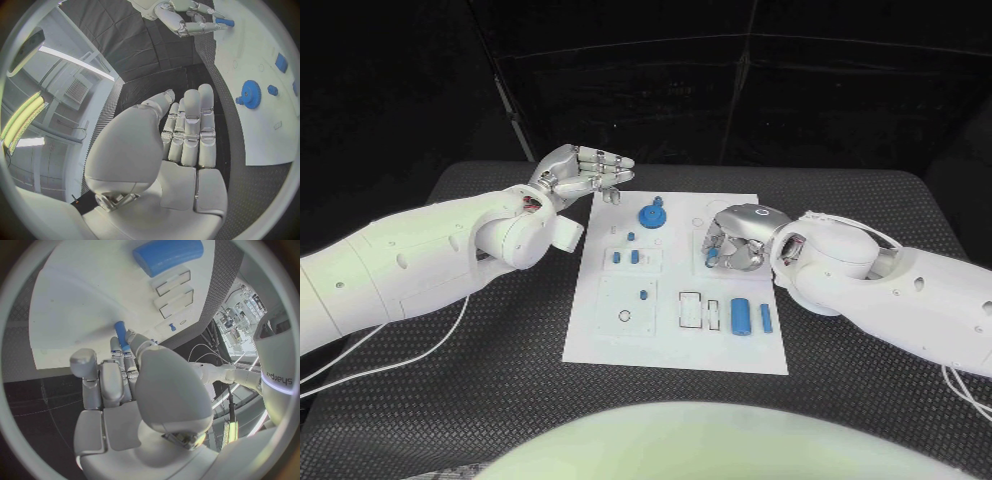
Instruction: Assemble the parts on the task board
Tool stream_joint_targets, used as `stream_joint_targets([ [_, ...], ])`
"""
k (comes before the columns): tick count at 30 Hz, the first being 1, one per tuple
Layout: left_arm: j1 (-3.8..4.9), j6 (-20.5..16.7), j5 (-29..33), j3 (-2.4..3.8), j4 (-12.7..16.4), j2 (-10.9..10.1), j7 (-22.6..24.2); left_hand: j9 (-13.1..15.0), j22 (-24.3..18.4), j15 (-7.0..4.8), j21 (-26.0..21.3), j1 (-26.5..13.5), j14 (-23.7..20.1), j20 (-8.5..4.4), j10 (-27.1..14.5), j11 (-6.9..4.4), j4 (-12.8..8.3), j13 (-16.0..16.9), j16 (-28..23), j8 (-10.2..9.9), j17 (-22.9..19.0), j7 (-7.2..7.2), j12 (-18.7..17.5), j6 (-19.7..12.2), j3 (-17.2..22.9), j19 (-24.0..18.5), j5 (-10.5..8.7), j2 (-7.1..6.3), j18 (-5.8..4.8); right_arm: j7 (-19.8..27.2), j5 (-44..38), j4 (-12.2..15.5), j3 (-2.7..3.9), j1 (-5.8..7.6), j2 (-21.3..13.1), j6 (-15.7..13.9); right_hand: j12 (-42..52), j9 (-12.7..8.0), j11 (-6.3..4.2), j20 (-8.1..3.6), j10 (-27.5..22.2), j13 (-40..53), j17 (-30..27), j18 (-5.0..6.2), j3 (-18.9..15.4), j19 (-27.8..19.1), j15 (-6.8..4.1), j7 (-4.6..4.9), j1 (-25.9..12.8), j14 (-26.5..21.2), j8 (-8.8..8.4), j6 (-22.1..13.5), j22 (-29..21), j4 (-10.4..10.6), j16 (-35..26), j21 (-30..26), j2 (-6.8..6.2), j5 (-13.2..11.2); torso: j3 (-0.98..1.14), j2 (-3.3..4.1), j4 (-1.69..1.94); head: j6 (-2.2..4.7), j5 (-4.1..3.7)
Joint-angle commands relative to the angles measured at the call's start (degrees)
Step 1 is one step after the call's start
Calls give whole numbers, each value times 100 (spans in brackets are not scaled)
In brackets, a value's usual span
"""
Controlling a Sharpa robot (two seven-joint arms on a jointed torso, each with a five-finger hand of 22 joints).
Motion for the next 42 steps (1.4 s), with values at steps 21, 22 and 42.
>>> stream_joint_targets([
  [21,4,21,25,5,-23,15,25,-5,-5,20,-12,-5,-33,14,-46,-14,-22,-4,-39,20,-5,7,18,-14,-8,-28,-35,33,74,158,274,913,150,19,148,-732,-174,-18,19,0,124,28,-23,-122,469,17,-16,57,34,141,-30,25,77,-264,28,103,-150,64,-11,2,7,-1,36],
  [22,4,12,25,5,-25,20,31,-5,-5,20,-12,-5,-33,14,-46,-14,-22,-4,-39,20,-5,7,18,-14,-8,-28,-35,33,74,189,264,913,116,19,236,-729,-181,-20,21,1,123,28,-26,-122,484,14,-14,59,30,141,-33,21,77,-274,27,104,-158,74,-11,5,11,-1,40],
  [42,6,-22,26,6,-70,123,73,-2,-12,18,-23,2,-33,14,-44,-18,-29,-1,-43,29,-14,3,39,-8,-3,-26,-34,52,75,598,35,351,-557,-90,1285,-443,-233,-27,41,14,98,25,-47,-116,534,-18,1,79,-43,134,-60,-12,52,-308,22,97,-212,92,-1,-7,-6,-1,189],
])
